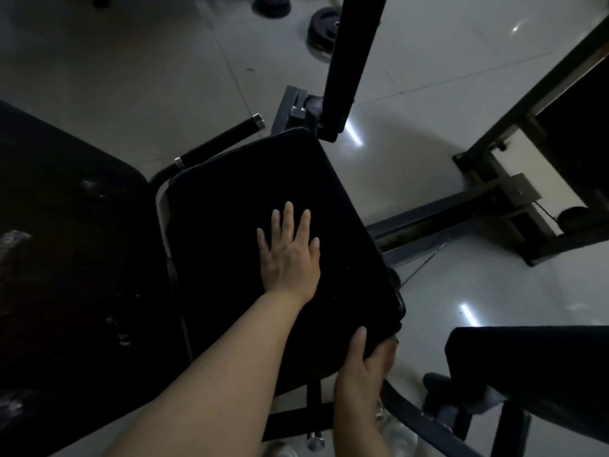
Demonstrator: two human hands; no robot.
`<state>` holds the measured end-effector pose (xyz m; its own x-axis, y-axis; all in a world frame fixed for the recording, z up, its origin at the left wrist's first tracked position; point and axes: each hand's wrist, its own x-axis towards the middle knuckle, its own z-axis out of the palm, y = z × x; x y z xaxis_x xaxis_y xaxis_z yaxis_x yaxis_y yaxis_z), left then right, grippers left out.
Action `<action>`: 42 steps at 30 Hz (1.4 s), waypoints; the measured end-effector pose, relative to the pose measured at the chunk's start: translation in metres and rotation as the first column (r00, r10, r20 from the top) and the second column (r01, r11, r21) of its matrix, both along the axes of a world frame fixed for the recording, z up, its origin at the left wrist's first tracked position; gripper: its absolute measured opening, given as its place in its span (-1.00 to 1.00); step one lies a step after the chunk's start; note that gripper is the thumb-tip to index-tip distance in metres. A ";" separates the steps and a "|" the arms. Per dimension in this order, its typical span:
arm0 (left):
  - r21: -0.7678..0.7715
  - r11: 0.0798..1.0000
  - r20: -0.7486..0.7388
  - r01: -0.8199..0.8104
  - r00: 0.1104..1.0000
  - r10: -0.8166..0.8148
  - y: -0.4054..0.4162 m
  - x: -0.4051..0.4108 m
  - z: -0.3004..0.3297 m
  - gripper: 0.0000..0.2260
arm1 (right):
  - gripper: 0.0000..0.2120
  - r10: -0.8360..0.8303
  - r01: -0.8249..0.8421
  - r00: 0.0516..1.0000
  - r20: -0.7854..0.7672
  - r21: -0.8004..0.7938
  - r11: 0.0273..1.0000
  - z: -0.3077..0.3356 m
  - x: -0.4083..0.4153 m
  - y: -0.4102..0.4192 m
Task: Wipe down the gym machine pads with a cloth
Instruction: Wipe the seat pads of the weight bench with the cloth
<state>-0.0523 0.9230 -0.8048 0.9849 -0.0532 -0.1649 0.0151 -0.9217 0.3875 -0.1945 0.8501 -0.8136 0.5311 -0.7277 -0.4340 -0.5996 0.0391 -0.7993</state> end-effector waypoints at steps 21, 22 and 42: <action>-0.223 0.943 0.230 -0.245 0.927 0.295 0.010 0.000 -0.021 -0.55 | -0.48 0.389 -0.579 0.808 -0.442 -0.719 0.384 -0.004 0.045 0.005; -0.221 0.944 0.226 -0.246 0.928 0.295 0.010 0.000 -0.022 -0.55 | -0.47 0.333 -0.548 0.835 -0.439 -0.721 0.424 -0.004 0.038 0.003; -0.049 0.956 0.150 -0.289 0.944 0.293 0.009 0.001 -0.018 -0.53 | -0.35 0.370 -0.611 0.791 -0.487 -0.597 0.520 0.007 0.026 -0.013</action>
<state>-0.0510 0.9316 -0.8223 0.9713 0.2376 -0.0126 0.2197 -0.8754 0.4305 -0.1681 0.8370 -0.8066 0.8507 -0.5160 -0.1004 -0.5240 -0.8170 -0.2406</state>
